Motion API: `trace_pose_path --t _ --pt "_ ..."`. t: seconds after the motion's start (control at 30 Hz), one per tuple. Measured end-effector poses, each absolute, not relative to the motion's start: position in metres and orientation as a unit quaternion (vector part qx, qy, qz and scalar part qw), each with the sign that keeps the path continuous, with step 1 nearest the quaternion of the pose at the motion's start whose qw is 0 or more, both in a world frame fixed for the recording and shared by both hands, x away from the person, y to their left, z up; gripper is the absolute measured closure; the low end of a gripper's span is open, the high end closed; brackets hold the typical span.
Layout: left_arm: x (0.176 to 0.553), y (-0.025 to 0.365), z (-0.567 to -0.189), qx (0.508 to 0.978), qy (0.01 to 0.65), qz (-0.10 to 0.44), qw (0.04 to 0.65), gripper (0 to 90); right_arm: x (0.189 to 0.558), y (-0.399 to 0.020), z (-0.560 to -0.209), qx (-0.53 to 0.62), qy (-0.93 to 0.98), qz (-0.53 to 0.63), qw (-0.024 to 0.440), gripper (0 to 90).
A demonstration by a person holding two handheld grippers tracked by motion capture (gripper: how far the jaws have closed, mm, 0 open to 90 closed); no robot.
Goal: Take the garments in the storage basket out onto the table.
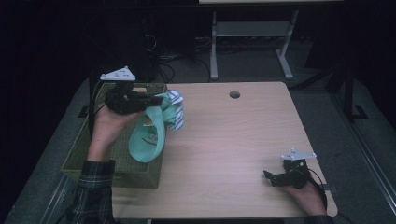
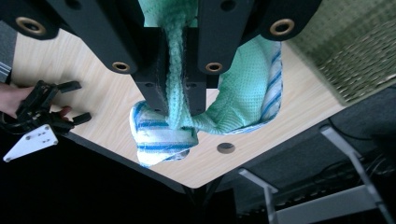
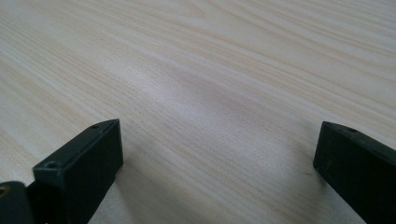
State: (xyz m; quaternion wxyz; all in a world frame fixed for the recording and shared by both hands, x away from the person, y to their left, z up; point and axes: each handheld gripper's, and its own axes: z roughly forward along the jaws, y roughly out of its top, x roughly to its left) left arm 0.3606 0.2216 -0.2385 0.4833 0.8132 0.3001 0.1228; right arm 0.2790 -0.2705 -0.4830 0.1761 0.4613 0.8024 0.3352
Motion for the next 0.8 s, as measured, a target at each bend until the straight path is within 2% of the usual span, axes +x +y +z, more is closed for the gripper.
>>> trace_pose_path --t 0.8 --pt "0.362 0.144 -0.249 0.826 0.253 0.086 0.497 81.8 0.279 -0.27 -0.483 0.462 0.802 0.336 0.176 1.0"
